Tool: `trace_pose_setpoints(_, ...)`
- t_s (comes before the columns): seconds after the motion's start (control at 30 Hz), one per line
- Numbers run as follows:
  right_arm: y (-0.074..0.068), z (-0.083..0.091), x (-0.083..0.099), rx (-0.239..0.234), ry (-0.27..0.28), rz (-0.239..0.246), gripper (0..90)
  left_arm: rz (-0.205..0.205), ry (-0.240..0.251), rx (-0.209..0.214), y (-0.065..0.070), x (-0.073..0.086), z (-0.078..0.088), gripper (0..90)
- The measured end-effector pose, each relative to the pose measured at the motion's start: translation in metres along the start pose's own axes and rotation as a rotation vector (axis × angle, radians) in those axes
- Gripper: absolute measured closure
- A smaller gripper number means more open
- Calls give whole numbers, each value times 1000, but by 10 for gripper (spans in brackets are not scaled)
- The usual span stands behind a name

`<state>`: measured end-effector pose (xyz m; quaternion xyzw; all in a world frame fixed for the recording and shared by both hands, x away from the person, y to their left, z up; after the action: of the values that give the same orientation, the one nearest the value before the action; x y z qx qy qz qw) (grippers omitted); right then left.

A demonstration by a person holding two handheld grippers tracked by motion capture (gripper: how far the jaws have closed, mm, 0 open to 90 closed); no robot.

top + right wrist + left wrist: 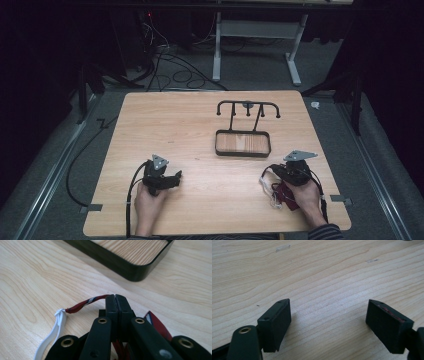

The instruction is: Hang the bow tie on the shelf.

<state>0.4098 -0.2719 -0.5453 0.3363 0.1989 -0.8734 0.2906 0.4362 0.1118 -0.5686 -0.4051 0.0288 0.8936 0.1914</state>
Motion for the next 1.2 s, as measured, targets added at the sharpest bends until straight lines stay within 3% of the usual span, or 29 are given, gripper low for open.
trace_pose_setpoints(0.47, -9, 28, -27, 8, 94, 40, 900, 1, 1, -1, 0, 0, 0, 207)
trace_pose_setpoints(0.6, -11, 38, -39, 6, 147, 61, 900, 0, 0, 0, 0, 0, 0, 207)
trace_pose_setpoints(0.8, -9, 45, -47, 12, 164, 63, 900, 0, 1, 0, 0, 0, 0, 207)
trace_pose_setpoints(0.87, -8, 54, -52, 12, 207, 55, 900, 0, 0, 0, 0, 0, 0, 207)
trace_pose_setpoints(0.97, -9, 58, -54, 18, 225, 50, 900, 1, 2, -1, 0, 0, 0, 207)
trace_pose_setpoints(1.2, -12, 76, -63, 41, 258, 73, 900, 1, 1, 0, 0, 0, 0, 207)
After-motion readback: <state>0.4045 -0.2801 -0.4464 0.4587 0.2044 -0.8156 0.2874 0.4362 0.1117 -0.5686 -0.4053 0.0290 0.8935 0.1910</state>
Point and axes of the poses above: each handheld gripper's, and its own axes: z roughly backward along the jaws, x roughly out of its underside, y roughly to its right, the point moved 9 cm from there along -z, roughly forward along the jaws, and after that the axes turned 10 degrees about -x, right-handed, at the moved point
